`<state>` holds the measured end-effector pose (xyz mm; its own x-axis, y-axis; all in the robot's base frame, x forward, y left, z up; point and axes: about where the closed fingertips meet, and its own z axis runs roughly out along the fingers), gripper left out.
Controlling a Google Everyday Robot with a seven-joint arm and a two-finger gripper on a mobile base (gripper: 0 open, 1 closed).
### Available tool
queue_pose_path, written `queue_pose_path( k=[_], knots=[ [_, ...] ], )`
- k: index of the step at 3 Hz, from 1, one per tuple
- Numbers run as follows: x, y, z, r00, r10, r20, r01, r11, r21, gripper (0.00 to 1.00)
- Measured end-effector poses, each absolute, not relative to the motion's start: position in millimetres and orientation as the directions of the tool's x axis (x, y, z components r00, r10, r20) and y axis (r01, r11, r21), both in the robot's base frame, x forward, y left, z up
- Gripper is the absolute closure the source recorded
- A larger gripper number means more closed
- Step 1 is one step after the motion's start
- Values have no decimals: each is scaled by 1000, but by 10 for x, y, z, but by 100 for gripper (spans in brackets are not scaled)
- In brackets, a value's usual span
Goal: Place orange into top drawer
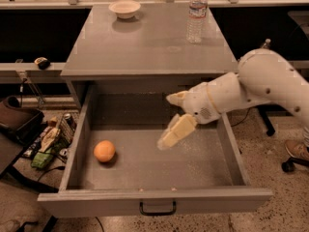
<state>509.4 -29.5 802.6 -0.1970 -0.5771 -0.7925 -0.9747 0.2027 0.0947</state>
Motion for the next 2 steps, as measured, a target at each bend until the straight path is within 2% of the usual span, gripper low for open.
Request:
queue_pose_path(
  k=[1,2],
  knots=[
    [5039,-809,8048,-300,-709,-639,-936,349,53,0],
    [5071,-1301,8184,-429,-763,-484,-838,536,-103,0]
  ],
)
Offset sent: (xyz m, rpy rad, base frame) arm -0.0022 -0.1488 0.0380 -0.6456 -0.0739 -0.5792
